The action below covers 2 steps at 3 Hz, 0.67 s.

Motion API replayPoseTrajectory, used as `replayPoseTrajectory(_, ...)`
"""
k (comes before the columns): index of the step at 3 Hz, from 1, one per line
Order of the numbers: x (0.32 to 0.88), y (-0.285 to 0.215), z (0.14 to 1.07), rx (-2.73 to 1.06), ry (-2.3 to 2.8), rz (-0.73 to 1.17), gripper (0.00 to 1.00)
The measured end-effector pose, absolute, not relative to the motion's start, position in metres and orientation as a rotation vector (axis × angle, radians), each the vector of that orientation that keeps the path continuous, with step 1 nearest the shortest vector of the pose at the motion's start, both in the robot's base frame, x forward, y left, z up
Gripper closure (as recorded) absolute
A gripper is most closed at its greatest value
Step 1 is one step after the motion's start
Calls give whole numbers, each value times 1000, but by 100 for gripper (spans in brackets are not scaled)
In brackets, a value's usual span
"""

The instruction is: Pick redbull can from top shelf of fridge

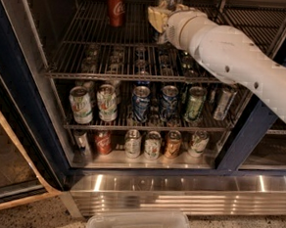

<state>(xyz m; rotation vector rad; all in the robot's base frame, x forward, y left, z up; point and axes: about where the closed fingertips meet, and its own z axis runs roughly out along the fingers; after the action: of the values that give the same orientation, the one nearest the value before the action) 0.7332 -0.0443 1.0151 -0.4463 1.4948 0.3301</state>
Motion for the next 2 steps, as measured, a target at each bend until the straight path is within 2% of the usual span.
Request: replayPoseTrajectory(2,719,-34,1015,-461,1491,343,100)
